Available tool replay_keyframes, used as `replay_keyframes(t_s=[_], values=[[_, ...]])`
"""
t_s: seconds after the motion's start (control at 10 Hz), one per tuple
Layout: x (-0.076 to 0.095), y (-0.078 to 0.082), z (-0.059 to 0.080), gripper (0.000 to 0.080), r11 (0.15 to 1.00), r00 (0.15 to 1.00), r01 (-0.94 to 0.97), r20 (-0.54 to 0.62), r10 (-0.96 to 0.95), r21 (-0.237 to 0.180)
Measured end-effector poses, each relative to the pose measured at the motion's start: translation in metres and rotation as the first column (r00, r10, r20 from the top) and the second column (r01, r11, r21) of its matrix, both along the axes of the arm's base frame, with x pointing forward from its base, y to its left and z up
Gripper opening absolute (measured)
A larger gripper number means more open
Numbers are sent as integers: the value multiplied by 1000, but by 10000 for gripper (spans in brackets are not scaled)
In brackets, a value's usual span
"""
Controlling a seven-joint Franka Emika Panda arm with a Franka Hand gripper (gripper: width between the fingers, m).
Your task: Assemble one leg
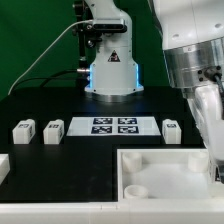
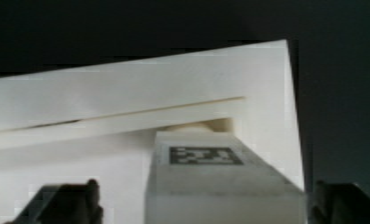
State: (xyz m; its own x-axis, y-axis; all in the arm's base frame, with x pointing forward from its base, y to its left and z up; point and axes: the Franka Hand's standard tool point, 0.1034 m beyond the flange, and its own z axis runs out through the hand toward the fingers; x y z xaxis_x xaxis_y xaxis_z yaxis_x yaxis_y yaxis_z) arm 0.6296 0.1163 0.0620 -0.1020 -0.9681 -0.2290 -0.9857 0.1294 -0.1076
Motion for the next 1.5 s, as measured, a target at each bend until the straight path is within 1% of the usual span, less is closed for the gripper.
replay_keyframes(t_s=[0.1, 0.2, 0.3, 0.4, 0.6, 0.7, 0.8, 0.9, 1.1, 1.2, 1.3, 1.4, 1.5], values=[[-3, 1, -2, 631, 999, 999, -38, 3, 38, -6], [-4, 2, -2, 631, 978, 978, -204, 27, 205, -42], [-3, 4, 0, 646, 910, 912, -402, 50, 408, -95], [-4, 7, 0, 646, 835, 838, -533, 54, 543, -137], [-4, 6, 0, 649, 742, 745, -648, 63, 665, -168], [-4, 5, 0, 649, 665, 666, -722, 67, 743, -191], [-3, 6, 0, 649, 552, 556, -803, 51, 830, -226], [-2, 9, 0, 649, 375, 388, -885, 8, 921, -275], [3, 9, 4, 649, 109, 131, -940, -45, 990, -324], [5, 8, 4, 649, 39, 61, -942, -57, 997, -332], [4, 8, 4, 649, 41, 63, -943, -56, 996, -331], [4, 7, 4, 546, 41, 63, -943, -56, 996, -331], [4, 7, 4, 409, 41, 64, -943, -56, 996, -331]])
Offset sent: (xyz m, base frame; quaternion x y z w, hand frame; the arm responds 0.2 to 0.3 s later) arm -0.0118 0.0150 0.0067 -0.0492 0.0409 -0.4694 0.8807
